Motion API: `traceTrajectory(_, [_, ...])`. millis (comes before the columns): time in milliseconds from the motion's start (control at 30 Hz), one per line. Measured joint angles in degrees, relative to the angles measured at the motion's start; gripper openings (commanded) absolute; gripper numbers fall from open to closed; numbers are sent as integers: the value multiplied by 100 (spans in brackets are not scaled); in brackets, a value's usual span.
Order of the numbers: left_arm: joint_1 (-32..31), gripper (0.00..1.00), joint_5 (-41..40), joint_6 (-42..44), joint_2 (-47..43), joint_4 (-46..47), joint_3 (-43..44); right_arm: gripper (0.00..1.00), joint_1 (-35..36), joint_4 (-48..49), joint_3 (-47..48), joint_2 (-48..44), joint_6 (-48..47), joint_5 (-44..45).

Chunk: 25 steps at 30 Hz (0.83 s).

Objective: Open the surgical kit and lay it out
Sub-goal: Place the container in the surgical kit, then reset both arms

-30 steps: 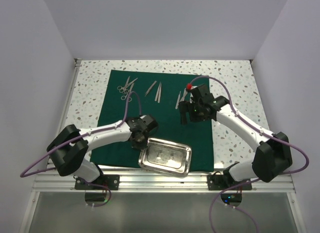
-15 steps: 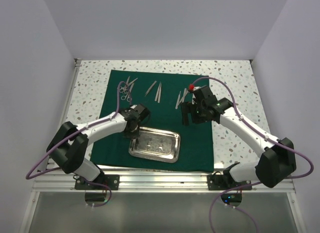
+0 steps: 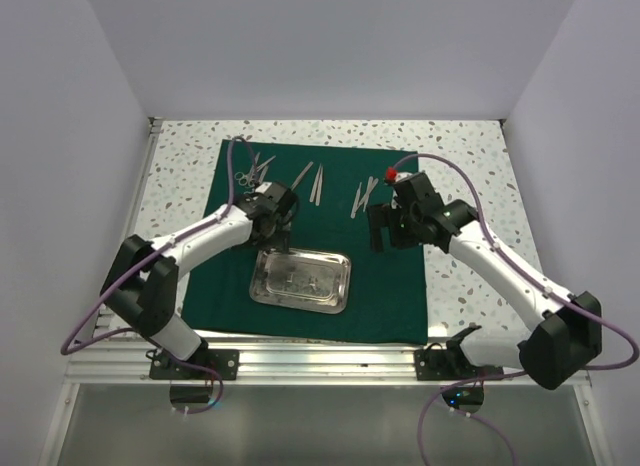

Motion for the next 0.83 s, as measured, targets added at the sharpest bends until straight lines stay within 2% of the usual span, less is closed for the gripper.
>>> traceTrajectory(133, [0,98,-20,61,-487,-297,337,99,2,-304,188,-527,184,361])
traceTrajectory(300, [0,100,-142,452,-1829,-673,857,99,2,-540,752,-1475,555,717])
traceTrajectory(433, [0,100,-365,870,-2627,-868,1635,98,2,-717,1342,-2020,789,796])
traceTrajectory(567, [0,100,-501,1023,-2940,-1158,1947,98,2,-933,1622,-2315,997,789])
traceTrajectory(833, [0,100,-461,1043,-3145,-1552,2092,99,2,-1381,1572,-3084,1639,754])
